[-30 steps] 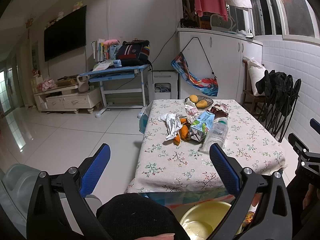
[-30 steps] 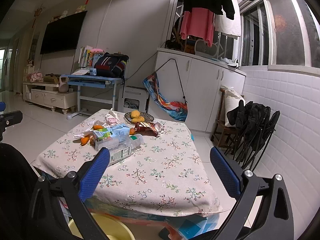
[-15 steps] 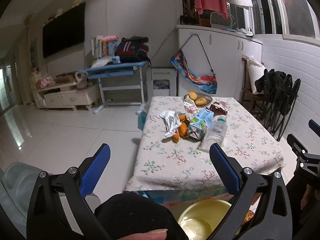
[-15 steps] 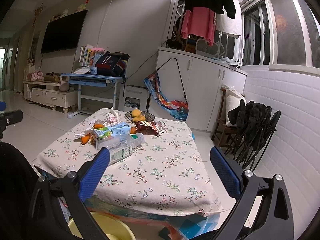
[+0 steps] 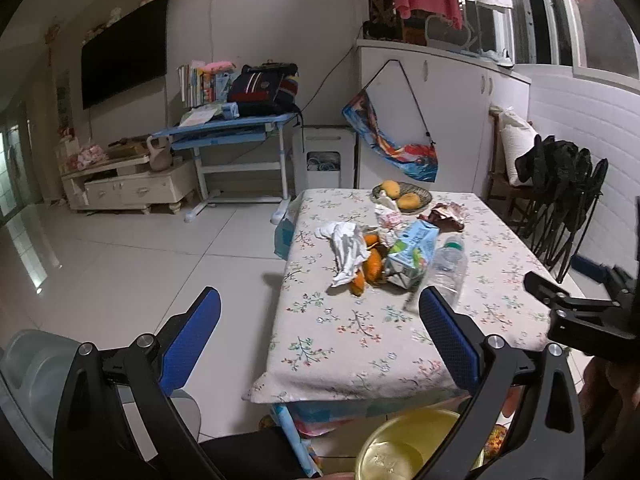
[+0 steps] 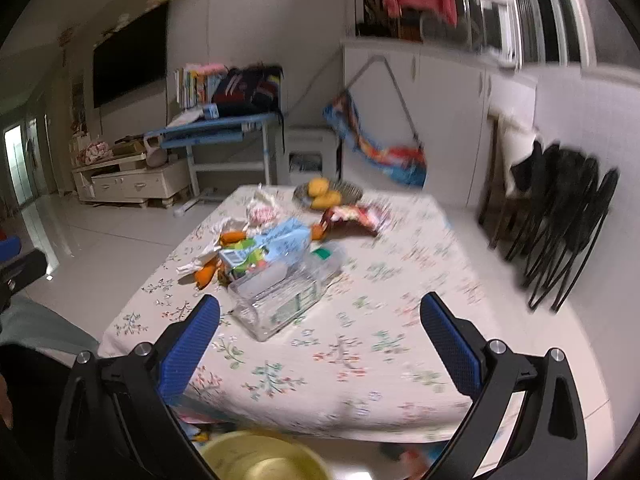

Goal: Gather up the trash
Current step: 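Grasp the clear plastic bottle with the right gripper while the left gripper grasps white tissue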

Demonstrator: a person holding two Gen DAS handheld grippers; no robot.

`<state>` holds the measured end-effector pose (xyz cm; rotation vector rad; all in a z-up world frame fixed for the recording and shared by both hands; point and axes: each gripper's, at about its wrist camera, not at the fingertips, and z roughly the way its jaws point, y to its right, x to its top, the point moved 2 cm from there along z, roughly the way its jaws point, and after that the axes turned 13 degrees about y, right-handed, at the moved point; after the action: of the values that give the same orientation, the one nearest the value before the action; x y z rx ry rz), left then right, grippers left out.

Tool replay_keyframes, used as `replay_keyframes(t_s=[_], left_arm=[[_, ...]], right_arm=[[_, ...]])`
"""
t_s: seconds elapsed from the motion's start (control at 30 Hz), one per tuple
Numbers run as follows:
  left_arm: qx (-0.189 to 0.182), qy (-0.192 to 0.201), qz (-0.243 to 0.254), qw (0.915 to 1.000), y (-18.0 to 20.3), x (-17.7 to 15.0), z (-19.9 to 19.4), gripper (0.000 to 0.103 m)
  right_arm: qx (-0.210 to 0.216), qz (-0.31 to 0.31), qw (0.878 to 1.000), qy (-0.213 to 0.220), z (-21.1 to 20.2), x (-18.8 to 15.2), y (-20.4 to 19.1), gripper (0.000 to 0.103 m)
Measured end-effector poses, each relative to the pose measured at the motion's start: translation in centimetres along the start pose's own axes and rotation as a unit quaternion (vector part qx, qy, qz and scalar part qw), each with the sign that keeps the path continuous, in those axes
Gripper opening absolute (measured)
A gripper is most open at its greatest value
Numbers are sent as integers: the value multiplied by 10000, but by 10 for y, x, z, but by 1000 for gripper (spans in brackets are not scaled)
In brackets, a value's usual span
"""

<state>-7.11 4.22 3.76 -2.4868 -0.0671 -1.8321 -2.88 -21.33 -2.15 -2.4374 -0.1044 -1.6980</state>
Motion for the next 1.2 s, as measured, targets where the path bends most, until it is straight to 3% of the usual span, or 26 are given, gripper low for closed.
replay_keyframes(t_s=[0.27, 0.53, 0.6, 0.77, 0.97, 1.1, 1.2], left_arm=[[103, -274, -103, 9995, -11, -2, 46, 96], [101, -569, -216, 9981, -15, -8, 78, 96], [17, -647, -134, 9978, -10, -8, 88, 96], [-185, -925, -50, 9955, 2, -8, 127, 96], [-410, -1437, 9, 9888, 26, -12, 192, 96], [-353, -1623, 49, 9861, 37, -17, 226, 96], [-223, -1857, 71, 9823, 42, -24, 251, 88]], right_arm=[[-130, 818, 9946, -625, 68, -3, 1, 96], [-146, 950, 9903, -1000, 114, -2, -11, 92], [-9, 916, 9893, -1136, 118, -4, -11, 80], [288, 737, 9879, -1333, 121, -2, 1, 69], [370, -66, 9838, -1753, 113, 1, 25, 57], [366, 137, 9841, -1733, 107, -4, 42, 56], [411, 176, 9834, -1757, 109, -5, 40, 56]])
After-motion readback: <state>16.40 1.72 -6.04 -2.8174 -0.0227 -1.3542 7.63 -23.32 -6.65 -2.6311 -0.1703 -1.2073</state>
